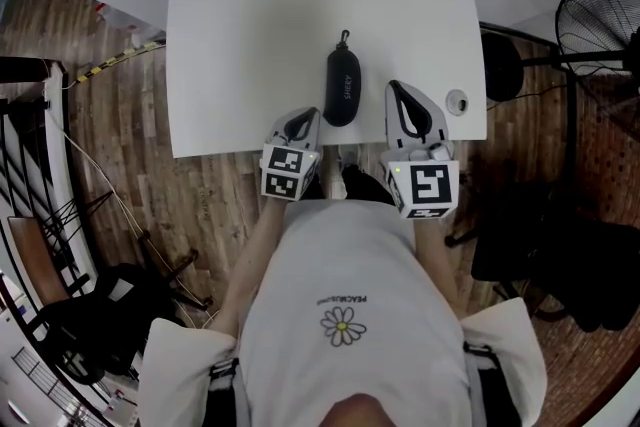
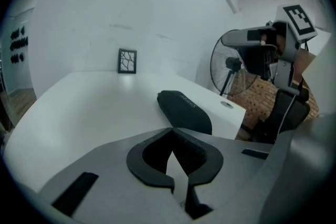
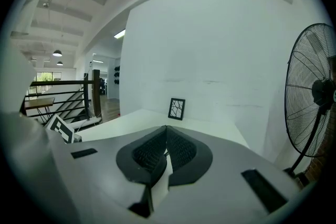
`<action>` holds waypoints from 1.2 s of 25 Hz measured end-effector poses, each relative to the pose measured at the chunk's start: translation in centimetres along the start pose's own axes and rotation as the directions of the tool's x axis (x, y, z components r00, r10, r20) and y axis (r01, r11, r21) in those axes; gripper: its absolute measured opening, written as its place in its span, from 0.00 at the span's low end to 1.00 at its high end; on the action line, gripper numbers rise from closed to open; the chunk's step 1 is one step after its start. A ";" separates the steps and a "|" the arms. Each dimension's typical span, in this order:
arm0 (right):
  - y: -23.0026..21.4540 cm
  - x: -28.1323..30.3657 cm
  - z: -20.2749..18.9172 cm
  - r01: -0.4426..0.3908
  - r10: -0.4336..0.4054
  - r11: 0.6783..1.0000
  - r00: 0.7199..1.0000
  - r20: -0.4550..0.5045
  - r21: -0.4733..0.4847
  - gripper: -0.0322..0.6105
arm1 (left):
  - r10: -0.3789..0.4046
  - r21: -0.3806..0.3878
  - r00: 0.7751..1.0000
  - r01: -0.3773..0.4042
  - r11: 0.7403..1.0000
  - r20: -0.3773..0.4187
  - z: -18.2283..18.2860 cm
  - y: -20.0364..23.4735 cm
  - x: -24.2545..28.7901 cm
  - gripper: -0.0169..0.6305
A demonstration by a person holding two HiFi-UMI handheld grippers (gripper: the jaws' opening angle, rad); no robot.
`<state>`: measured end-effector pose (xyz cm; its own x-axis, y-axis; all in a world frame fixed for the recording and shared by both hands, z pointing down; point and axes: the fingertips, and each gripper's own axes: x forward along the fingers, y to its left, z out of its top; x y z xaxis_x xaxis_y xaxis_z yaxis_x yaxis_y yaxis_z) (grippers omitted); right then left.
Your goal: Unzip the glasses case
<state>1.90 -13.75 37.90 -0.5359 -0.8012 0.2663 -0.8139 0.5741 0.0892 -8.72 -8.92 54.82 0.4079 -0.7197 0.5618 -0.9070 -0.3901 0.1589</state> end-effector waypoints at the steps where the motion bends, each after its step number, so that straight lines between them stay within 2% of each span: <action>1: 0.0 0.0 -0.1 0.003 -0.003 1.000 1.000 -0.004 0.001 0.06 | -0.002 0.006 1.000 0.002 1.000 -0.022 -0.6 -0.1 0.2 0.05; 4: -0.2 -0.1 -0.2 0.017 -0.017 1.000 1.000 -0.014 0.003 0.06 | -0.014 0.010 0.999 0.015 1.000 -0.051 -1.1 -0.2 0.7 0.05; 8: -0.6 -0.6 -0.5 0.037 -0.038 0.999 0.999 -0.018 -0.007 0.06 | -0.042 -0.021 0.997 0.040 0.999 -0.071 -1.3 -1.0 0.8 0.05; 14: -1.4 -1.1 -0.7 0.068 -0.068 0.998 0.997 -0.024 0.000 0.06 | -0.106 0.045 0.990 0.111 0.993 -0.090 -1.6 -2.6 2.1 0.05; 21: -2.6 -1.8 -1.3 0.097 -0.097 0.995 0.995 -0.036 0.007 0.06 | -0.194 0.057 0.973 0.202 0.978 -0.126 -0.9 -5.7 3.7 0.05; 30: -5.0 -2.9 -2.9 0.134 -0.132 0.991 0.988 -0.079 0.029 0.06 | -0.244 0.080 0.956 0.259 0.963 -0.164 0.2 -8.6 6.0 0.05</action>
<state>8.12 -13.81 39.48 -0.4045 -0.8539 0.3275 -0.8846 0.4562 0.0967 1.53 -10.01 56.68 0.5938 -0.4990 0.6312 -0.7589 -0.6081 0.2332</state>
